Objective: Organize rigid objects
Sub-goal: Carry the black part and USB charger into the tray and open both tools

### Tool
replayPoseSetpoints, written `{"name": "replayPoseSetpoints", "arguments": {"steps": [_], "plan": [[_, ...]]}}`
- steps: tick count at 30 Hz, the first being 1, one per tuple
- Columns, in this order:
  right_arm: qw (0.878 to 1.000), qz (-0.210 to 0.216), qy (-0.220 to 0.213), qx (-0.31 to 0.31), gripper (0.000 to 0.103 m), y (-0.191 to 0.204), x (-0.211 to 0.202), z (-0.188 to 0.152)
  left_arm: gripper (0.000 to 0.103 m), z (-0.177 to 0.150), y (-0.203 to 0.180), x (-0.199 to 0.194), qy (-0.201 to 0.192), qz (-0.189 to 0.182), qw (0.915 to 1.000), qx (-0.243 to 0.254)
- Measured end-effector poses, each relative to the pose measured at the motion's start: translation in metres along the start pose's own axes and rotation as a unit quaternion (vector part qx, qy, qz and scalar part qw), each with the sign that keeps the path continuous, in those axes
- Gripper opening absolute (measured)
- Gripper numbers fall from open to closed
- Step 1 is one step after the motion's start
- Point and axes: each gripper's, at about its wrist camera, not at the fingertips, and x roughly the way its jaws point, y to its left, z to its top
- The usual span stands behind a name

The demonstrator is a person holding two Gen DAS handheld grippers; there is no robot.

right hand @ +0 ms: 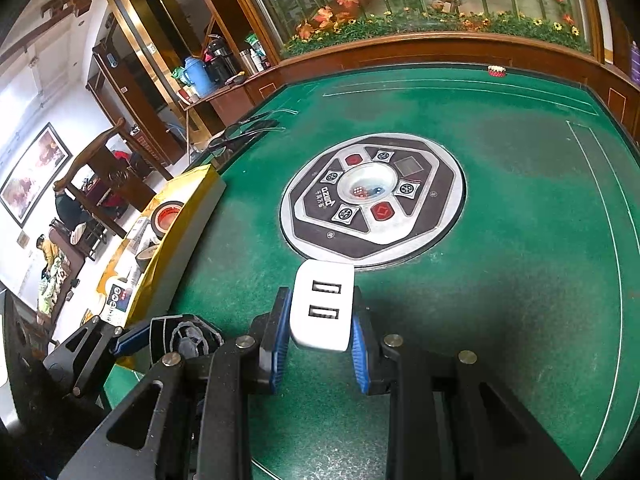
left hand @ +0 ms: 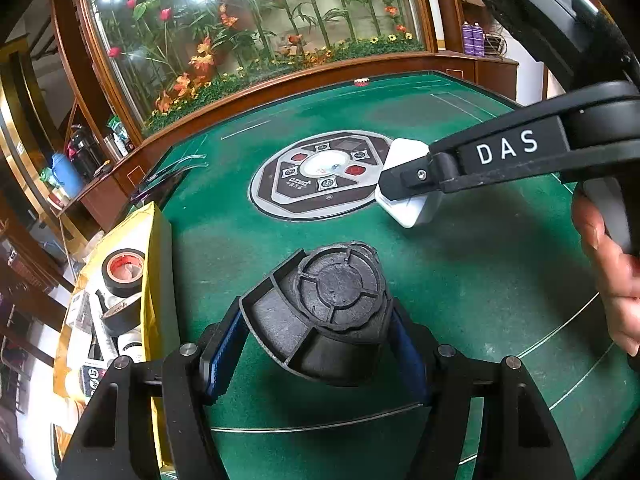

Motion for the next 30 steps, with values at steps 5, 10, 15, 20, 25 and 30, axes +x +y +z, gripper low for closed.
{"name": "replayPoseSetpoints", "arguments": {"steps": [5,10,15,20,25,30], "plan": [[1.0,0.0,0.0,0.0,0.026,0.0,0.0,0.0,0.071,0.0,-0.003,-0.001,-0.004,0.005,1.0,0.005],[1.0,0.0,0.0,0.0,0.026,0.0,0.0,0.0,0.071,-0.001,-0.006,-0.004,-0.008,0.011,0.9999,0.009],[1.0,0.0,0.0,0.0,0.026,0.0,0.0,0.0,0.071,-0.001,-0.008,-0.007,-0.013,0.019,0.9997,0.012],[1.0,-0.001,0.0,0.0,0.026,0.0,0.001,0.0,0.071,0.0,-0.009,-0.01,-0.02,0.026,0.9993,0.015],[1.0,0.0,0.0,0.0,0.026,0.0,0.0,0.0,0.071,0.001,-0.008,-0.013,-0.027,0.03,0.999,0.017],[1.0,0.0,-0.002,0.001,0.026,0.0,0.0,-0.001,0.071,0.002,-0.009,-0.016,-0.033,0.034,0.9987,0.02]]}}
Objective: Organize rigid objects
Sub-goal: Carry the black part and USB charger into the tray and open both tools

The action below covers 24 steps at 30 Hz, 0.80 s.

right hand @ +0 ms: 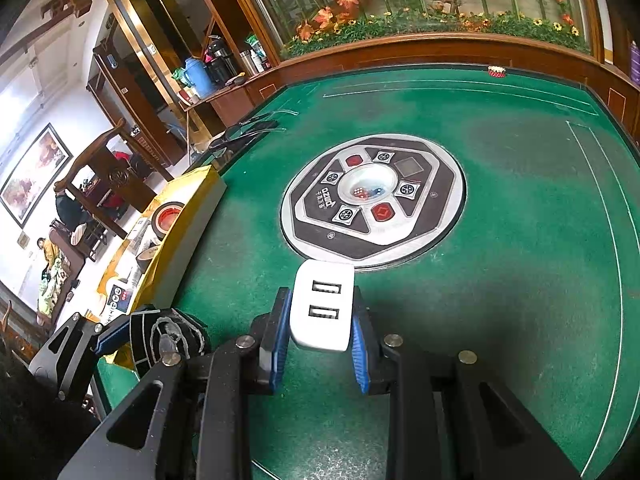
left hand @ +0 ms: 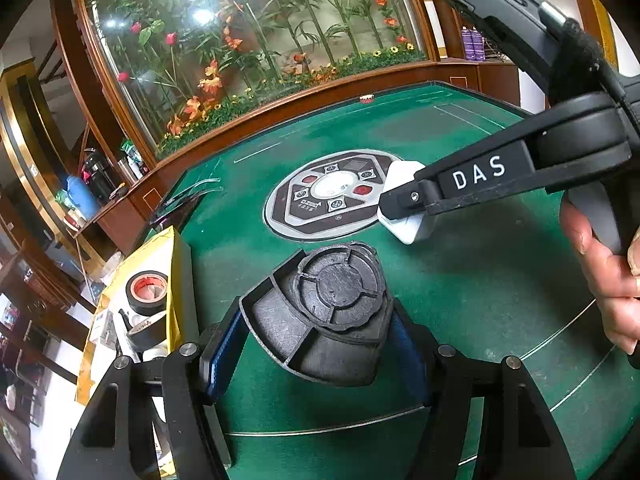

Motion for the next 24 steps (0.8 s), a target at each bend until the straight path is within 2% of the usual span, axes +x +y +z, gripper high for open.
{"name": "replayPoseSetpoints", "arguments": {"steps": [24], "plan": [[1.0,0.001,0.0,0.0,0.026,0.0003,0.0001,0.0001,0.071,0.0008,-0.0053,-0.0091,-0.015,0.02,0.9997,0.009]]}}
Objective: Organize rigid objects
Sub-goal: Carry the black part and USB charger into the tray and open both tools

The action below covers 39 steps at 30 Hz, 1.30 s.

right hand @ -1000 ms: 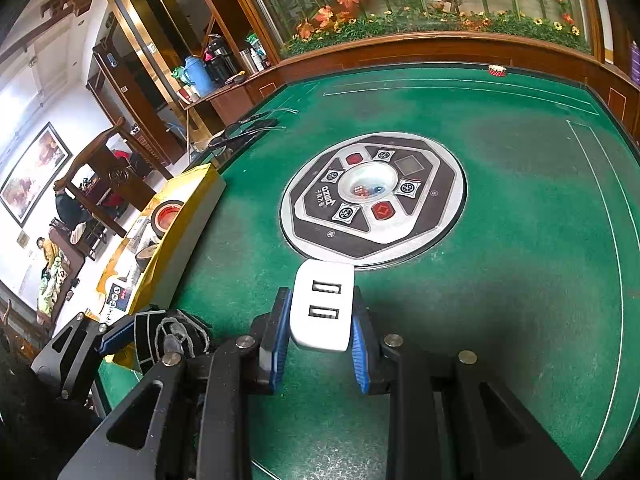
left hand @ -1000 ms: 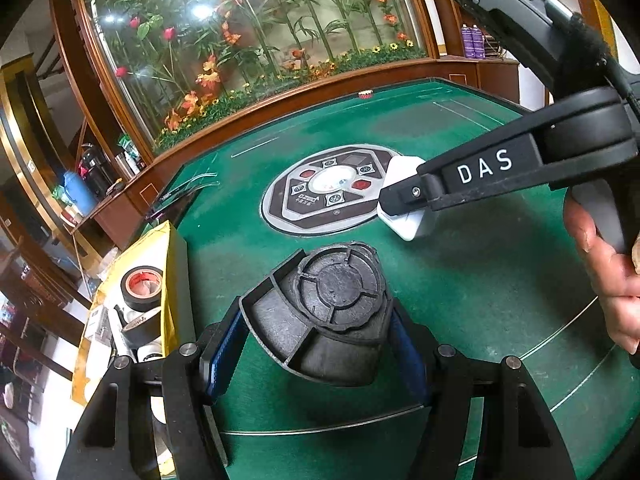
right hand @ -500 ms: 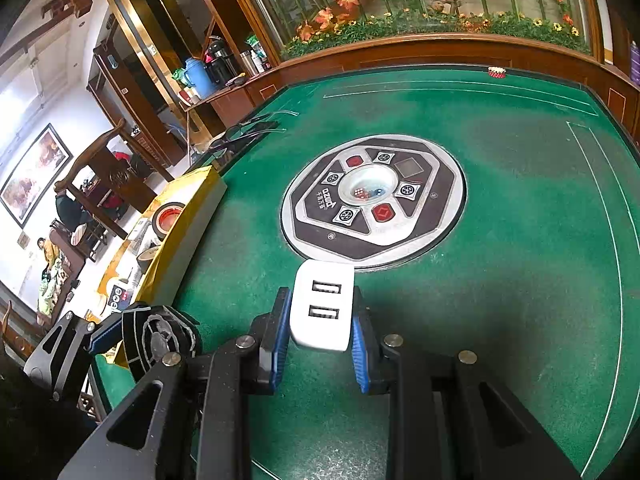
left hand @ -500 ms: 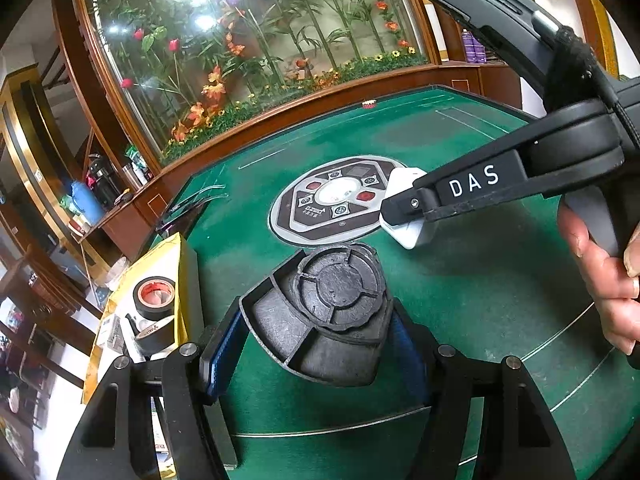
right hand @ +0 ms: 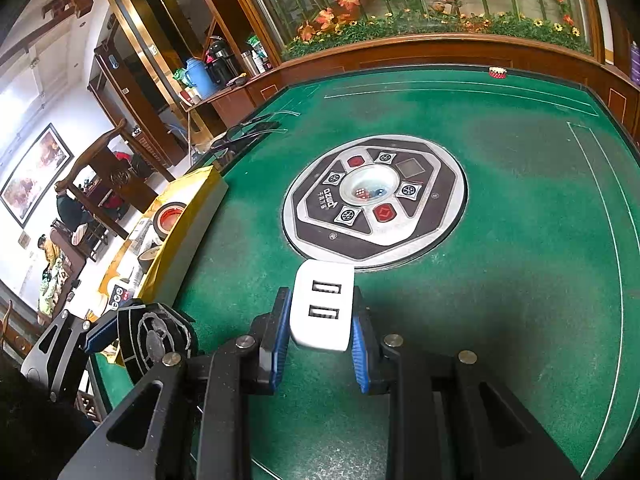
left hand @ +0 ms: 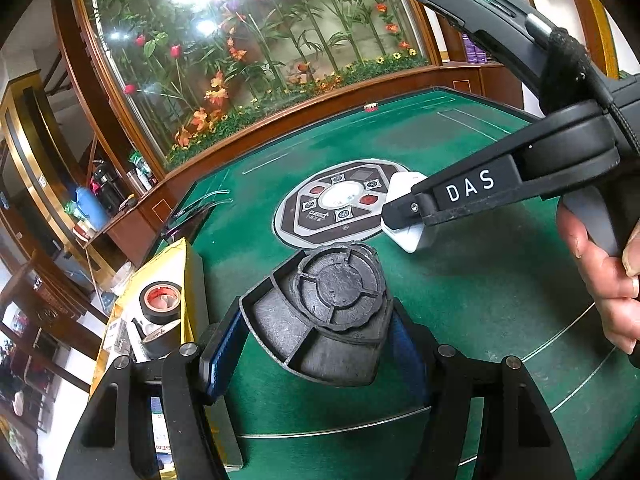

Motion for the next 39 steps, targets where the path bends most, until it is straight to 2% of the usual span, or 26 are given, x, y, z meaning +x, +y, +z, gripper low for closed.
{"name": "replayPoseSetpoints", "arguments": {"steps": [24,28,32,35,39], "plan": [[1.0,0.001,0.0,0.003,0.026,0.002,-0.001,0.002,0.071,0.002,0.008,-0.011,-0.016,-0.002,0.9998,-0.014],[1.0,0.005,0.002,0.014,0.026,0.001,0.0,0.003,0.072,0.005,0.028,-0.021,-0.024,-0.029,0.9981,-0.048],[1.0,0.009,-0.003,0.015,0.026,0.01,-0.004,0.008,0.071,0.008,0.058,-0.034,-0.036,-0.04,0.995,-0.084],[1.0,0.013,-0.005,0.007,0.026,0.025,-0.003,0.016,0.072,0.005,0.089,-0.04,-0.041,-0.038,0.9917,-0.116],[1.0,0.029,-0.003,-0.012,0.026,0.057,0.006,0.032,0.072,-0.01,0.132,-0.038,-0.036,-0.014,0.9862,-0.161]]}}
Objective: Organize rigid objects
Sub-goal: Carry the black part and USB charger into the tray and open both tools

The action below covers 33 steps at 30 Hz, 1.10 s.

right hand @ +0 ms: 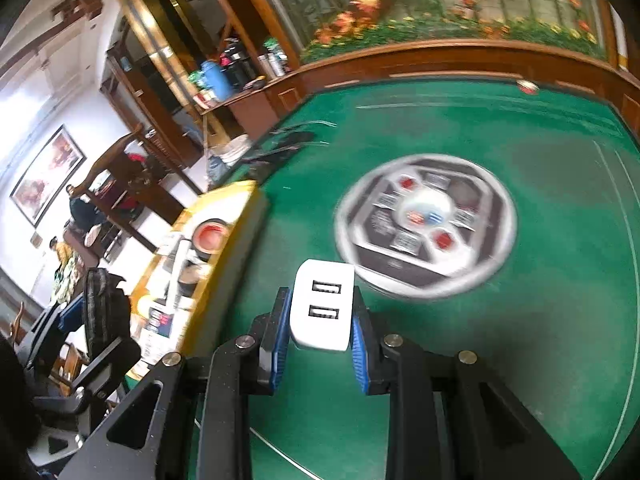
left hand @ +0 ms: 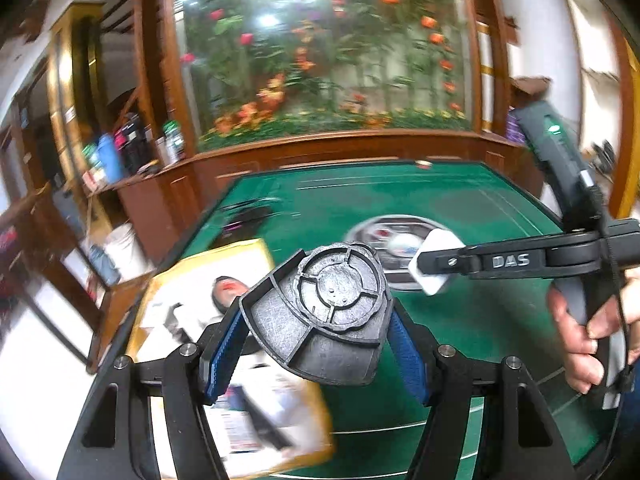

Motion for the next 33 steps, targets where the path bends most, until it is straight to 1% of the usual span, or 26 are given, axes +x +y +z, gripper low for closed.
{"name": "replayPoseSetpoints", "arguments": {"steps": [4,7,9,11,14,18,20,27,33], "plan": [[0.999,0.012,0.001,-0.045,0.026,0.05,0.021,0.02,0.072,-0.01,0.051,0.013,0.022,0.025,0.998,-0.055],[0.997,0.03,0.018,-0.066,0.026,0.088,0.05,0.033,0.072,-0.021,0.078,0.025,0.035,0.041,0.9953,-0.081],[0.996,0.034,0.028,-0.076,0.026,0.105,0.067,0.039,0.072,-0.027,0.091,0.035,0.048,0.046,0.9934,-0.094],[0.995,0.034,0.043,-0.088,0.026,0.123,0.09,0.044,0.072,-0.032,0.098,0.043,0.056,0.042,0.9923,-0.102],[0.992,0.02,0.059,-0.108,0.026,0.145,0.122,0.049,0.072,-0.034,0.103,0.057,0.072,0.034,0.9913,-0.105],[0.991,0.005,0.076,-0.115,0.026,0.154,0.156,0.055,0.072,-0.034,0.103,0.067,0.08,0.024,0.9912,-0.103],[0.99,0.0,0.079,-0.115,0.025,0.156,0.166,0.058,0.072,-0.033,0.103,0.07,0.084,0.023,0.9908,-0.103],[0.989,-0.011,0.068,-0.133,0.025,0.17,0.18,0.065,0.072,-0.034,0.107,0.078,0.093,0.021,0.9894,-0.109],[0.989,-0.017,0.061,-0.135,0.026,0.172,0.189,0.067,0.072,-0.037,0.109,0.079,0.097,0.022,0.9884,-0.114]]}}
